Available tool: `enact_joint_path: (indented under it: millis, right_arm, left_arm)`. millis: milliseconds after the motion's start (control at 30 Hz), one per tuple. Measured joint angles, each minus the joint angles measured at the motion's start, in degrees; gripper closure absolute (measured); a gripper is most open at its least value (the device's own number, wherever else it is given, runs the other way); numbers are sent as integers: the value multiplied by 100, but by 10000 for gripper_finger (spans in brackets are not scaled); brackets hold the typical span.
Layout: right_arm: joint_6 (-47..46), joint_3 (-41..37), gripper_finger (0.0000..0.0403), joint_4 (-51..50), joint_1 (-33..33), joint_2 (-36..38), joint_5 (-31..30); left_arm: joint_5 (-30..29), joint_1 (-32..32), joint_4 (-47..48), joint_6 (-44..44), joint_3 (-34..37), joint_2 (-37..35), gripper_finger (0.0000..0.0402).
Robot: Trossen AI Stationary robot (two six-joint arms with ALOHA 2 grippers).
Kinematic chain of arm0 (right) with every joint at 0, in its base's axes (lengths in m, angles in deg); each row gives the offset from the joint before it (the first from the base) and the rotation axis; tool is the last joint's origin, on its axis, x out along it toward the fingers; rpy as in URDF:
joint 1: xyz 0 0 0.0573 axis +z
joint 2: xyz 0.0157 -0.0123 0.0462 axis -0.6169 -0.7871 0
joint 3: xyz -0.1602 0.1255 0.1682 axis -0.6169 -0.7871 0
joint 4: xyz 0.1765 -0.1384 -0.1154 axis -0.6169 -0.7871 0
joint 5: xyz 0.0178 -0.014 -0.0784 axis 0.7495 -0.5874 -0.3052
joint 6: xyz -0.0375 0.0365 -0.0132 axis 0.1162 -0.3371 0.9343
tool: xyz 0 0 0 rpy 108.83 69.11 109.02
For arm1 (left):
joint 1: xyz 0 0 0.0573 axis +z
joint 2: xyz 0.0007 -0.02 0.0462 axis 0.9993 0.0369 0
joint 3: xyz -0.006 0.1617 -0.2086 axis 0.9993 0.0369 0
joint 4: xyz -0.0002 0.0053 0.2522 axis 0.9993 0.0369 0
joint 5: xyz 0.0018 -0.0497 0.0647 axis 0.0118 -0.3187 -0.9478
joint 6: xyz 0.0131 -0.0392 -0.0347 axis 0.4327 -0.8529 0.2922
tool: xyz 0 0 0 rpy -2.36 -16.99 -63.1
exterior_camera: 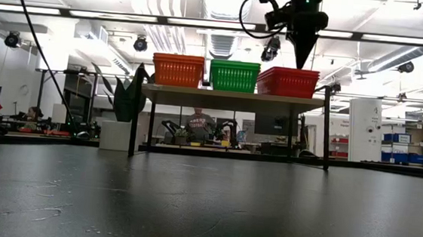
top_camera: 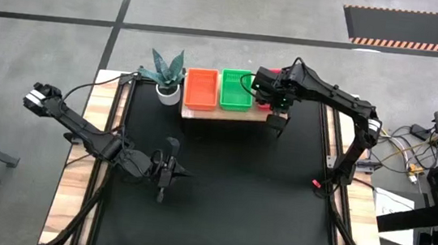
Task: Stack baskets on shelf by color
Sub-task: Stack the red bin on top of the red bins on the shelf, then return to Home Position
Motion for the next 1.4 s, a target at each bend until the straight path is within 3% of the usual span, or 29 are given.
enact_joint_path:
  millis: [867, 1233, 1400]
  right_arm:
    - [121, 14, 394, 28, 2, 15, 24]
    - [97, 528, 394, 4, 25, 16, -175]
    - [177, 664, 394, 145, 282, 161, 226]
  left_arm:
    - [1, 1, 1, 2, 0, -2, 402]
    - [2, 0, 10, 2, 0, -2, 402]
    - [3, -83, 988, -189, 0, -300, 402]
